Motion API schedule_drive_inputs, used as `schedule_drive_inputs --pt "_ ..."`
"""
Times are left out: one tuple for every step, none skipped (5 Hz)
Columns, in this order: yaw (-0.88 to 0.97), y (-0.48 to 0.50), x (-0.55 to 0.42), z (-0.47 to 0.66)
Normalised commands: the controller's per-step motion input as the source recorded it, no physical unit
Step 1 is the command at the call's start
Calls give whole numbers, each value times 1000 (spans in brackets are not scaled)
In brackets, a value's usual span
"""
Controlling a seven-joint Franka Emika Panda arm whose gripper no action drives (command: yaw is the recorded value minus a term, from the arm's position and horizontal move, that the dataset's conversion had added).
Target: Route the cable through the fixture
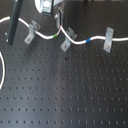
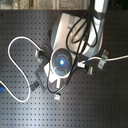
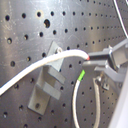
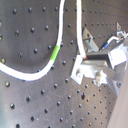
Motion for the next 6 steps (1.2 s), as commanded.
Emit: schedule_drive_inputs --pt "0 -6 -9 0" --pt "-34 -564 119 2" --pt "0 -531 65 -96" --pt "0 -222 -326 4" --pt "89 -255 -389 8" --pt "123 -251 -396 13"
